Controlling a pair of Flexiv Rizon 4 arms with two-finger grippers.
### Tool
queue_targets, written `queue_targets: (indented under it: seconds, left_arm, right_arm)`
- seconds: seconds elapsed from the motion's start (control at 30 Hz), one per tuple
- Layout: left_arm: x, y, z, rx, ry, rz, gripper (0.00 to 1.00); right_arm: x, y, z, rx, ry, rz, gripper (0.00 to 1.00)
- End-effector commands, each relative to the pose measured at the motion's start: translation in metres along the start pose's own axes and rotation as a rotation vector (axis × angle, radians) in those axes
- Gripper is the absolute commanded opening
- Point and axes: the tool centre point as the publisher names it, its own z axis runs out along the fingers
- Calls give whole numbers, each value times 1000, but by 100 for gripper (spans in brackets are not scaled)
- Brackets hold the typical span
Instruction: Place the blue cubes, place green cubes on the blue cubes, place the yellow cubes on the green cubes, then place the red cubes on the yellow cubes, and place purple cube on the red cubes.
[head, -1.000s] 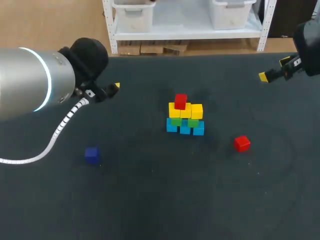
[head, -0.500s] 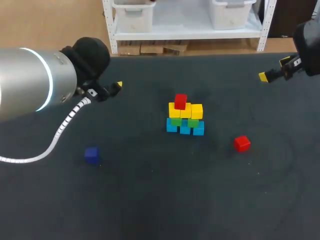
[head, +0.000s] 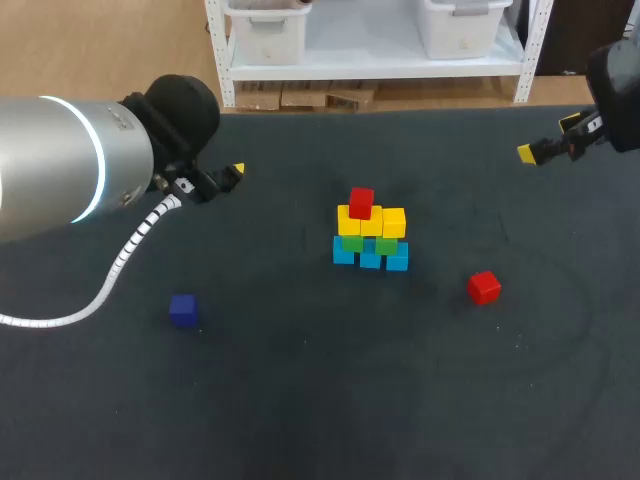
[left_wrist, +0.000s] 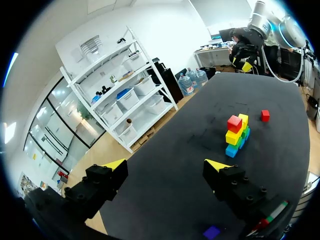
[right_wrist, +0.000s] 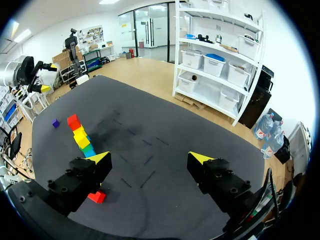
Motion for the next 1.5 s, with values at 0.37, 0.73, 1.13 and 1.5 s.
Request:
queue_targets:
  seconds: [0.37, 0.73, 1.13, 1.5]
  left_arm:
    - [0, 1, 1, 4, -1, 1, 100]
    - [0, 1, 1, 4, -1, 1, 100]
    - [0, 1, 1, 4, -1, 1, 100]
    - [0, 1, 1, 4, -1, 1, 100]
  right_arm:
    - [10, 13, 7, 54, 99, -7, 100]
    - [36, 59, -5, 3, 236, -101, 100]
    - [75, 101, 15, -30, 377, -343, 100]
    - [87, 130, 23, -209, 412, -554, 100]
